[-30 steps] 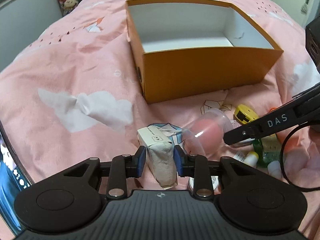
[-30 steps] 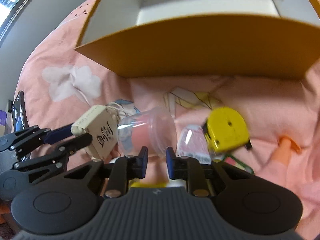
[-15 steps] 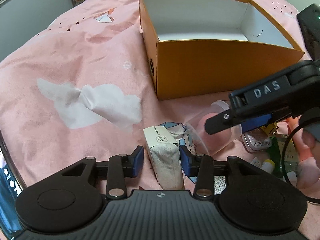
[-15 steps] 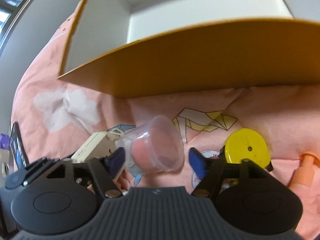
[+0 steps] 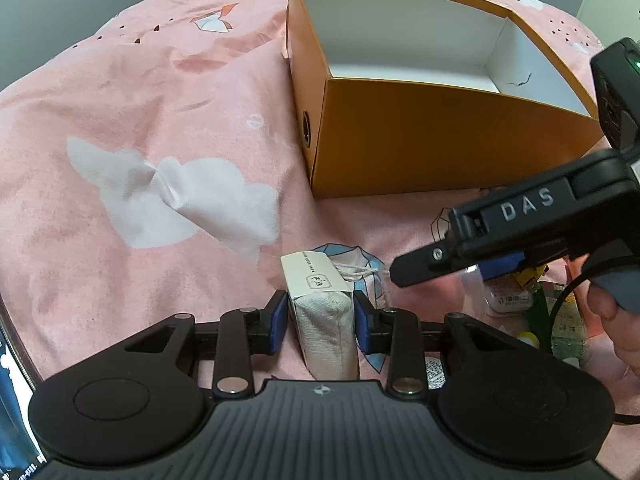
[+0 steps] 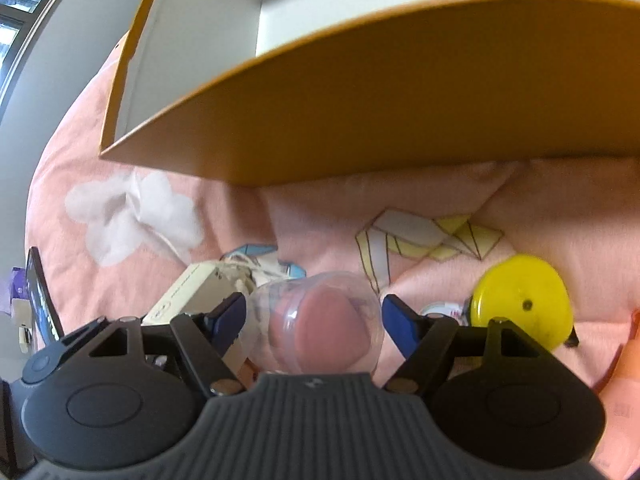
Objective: Organize rigid objects
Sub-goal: 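Grasp the white tag box with the left gripper while the right grasps the clear cup, then carry the white tag box and clear cup into the orange box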
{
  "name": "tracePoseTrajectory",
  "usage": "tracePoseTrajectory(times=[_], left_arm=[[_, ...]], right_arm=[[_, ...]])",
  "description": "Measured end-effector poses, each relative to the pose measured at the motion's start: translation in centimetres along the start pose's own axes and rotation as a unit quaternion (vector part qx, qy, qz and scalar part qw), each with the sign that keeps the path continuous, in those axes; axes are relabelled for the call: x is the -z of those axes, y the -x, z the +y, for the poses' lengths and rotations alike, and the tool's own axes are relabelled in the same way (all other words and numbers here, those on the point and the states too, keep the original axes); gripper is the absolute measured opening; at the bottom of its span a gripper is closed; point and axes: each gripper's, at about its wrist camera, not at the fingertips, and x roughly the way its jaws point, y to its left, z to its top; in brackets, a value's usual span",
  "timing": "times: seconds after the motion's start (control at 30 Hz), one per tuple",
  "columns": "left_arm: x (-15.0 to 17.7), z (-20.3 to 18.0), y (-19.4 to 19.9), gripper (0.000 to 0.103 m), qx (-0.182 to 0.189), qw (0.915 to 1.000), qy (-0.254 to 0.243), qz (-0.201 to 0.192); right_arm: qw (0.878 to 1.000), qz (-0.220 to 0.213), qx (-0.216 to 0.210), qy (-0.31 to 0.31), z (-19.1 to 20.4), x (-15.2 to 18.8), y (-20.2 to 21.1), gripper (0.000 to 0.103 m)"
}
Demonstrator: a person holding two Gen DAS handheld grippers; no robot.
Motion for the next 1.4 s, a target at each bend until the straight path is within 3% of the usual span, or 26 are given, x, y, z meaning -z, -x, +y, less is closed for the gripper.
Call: tracePoseTrajectory(times=[0.1, 0.13, 0.23, 0.3, 0.37, 0.43, 0.57, 0.63, 0.7, 0.93, 1.07, 1.4], left_arm=[[0.1, 0.1, 0.0, 0.039, 0.002, 1.0, 0.002, 0.0], [0.1, 0.1, 0.1, 0.038, 0.003, 1.0, 0.003, 0.0], [0.1, 0.1, 0.1, 0.038, 0.002, 1.0, 0.002, -0.001], [0.2, 0.0, 0.1, 0.038, 0.001, 1.0, 0.001, -0.002], [0.2, 0.0, 0.1, 0.038, 0.001, 1.0, 0.001, -0.002], [0.3, 0.0, 0.2, 0.038, 0.002, 1.0, 0.002, -0.003], [0.3, 0.1, 0.2, 0.038, 0.003, 1.0, 0.004, -0.003], [0.3, 0.1, 0.2, 0.037, 0.004, 1.0, 0.005, -0.003], [0.3, 0.2, 0.3, 0.037, 0.006, 1.0, 0.007, -0.003], [0.3, 0.3, 0.4, 0.037, 0.007, 0.9999, 0.009, -0.004], [0.4, 0.3, 0.4, 0.037, 0.007, 0.9999, 0.009, -0.006], [0.2, -0.1, -0.5, 0.037, 0.002, 1.0, 0.004, -0.002]], right_arm=[[1.0, 0.004, -0.014, 0.002, 0.1, 0.6, 0.4, 0.063], [1.0, 0.002, -0.016, 0.005, 0.3, 0.9, 0.6, 0.056], [1.0, -0.019, -0.016, 0.018, 0.8, 1.3, 2.0, 0.019], [0.999, -0.041, -0.002, 0.032, 1.2, 1.3, 3.2, 0.013], [0.998, -0.046, 0.002, 0.037, 1.3, 1.2, 3.7, 0.016], [0.999, -0.034, -0.003, 0.024, 0.7, 1.1, 3.3, 0.032], [1.0, -0.002, -0.025, -0.005, -0.3, 1.2, 1.8, 0.045], [1.0, 0.008, -0.019, -0.014, -0.5, 1.5, 1.1, 0.069], [0.999, 0.022, -0.02, -0.032, -1.1, 1.9, 0.2, 0.075], [0.995, 0.056, -0.053, -0.067, -1.7, 2.2, -2.1, 0.08], [0.995, 0.047, -0.062, -0.062, -1.5, 2.2, -1.5, 0.073], [1.0, -0.017, -0.007, 0.002, 0.5, 2.0, 2.2, 0.072]])
